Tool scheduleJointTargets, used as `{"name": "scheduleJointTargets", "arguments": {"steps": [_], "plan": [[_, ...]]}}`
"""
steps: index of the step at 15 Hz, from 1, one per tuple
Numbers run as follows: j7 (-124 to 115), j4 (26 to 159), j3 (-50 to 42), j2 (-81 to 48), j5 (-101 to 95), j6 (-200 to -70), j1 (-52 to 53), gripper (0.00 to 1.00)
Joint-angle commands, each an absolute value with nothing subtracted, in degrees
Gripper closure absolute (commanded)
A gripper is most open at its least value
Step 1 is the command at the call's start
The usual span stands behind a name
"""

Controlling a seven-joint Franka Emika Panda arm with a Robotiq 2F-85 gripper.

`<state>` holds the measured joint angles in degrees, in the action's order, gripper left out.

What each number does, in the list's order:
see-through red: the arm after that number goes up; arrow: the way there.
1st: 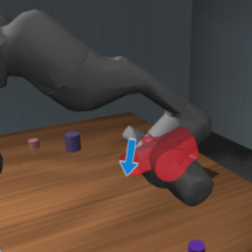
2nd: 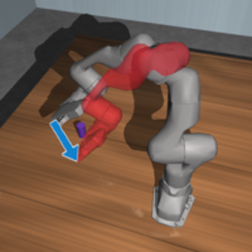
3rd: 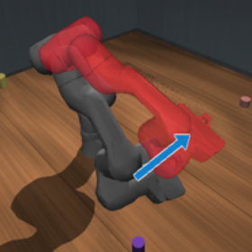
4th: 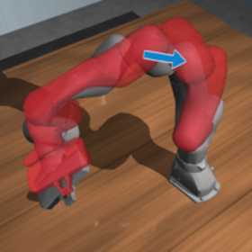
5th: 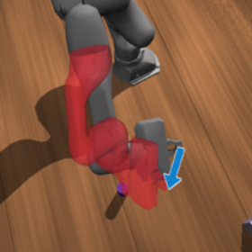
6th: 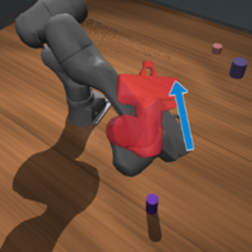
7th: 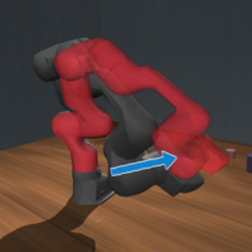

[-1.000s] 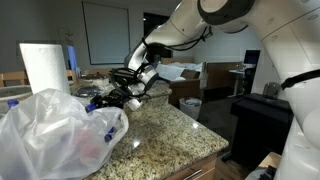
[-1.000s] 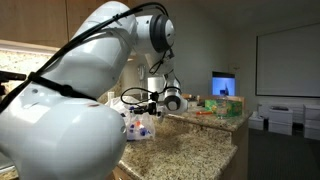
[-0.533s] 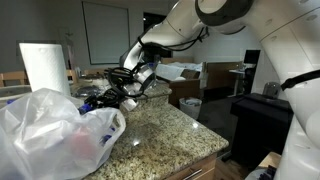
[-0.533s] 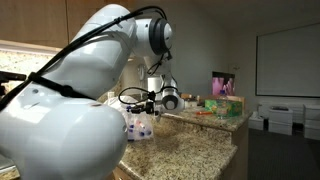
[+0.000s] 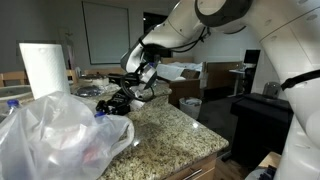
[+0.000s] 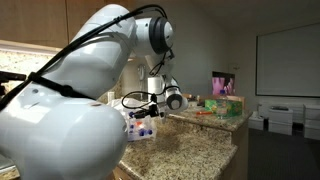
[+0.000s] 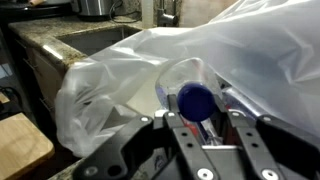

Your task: Pick up the bottles from the counter and put them in the plastic bag

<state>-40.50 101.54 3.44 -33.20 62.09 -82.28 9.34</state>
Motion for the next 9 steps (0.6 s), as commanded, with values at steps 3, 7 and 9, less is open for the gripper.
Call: {"name": "scheduleJointTargets", "arguments": {"steps": [3,7,9], "plan": [[-40.3,101.5,1.6,-32.1,56.5,-82.3,9.7,0.9],[-40.0,101.3,3.9,-33.2,59.6,-79.0,9.3,0.9],[-40.0,101.0,4.8,-33.6,60.9,-77.2,9.4,0.9]]}}
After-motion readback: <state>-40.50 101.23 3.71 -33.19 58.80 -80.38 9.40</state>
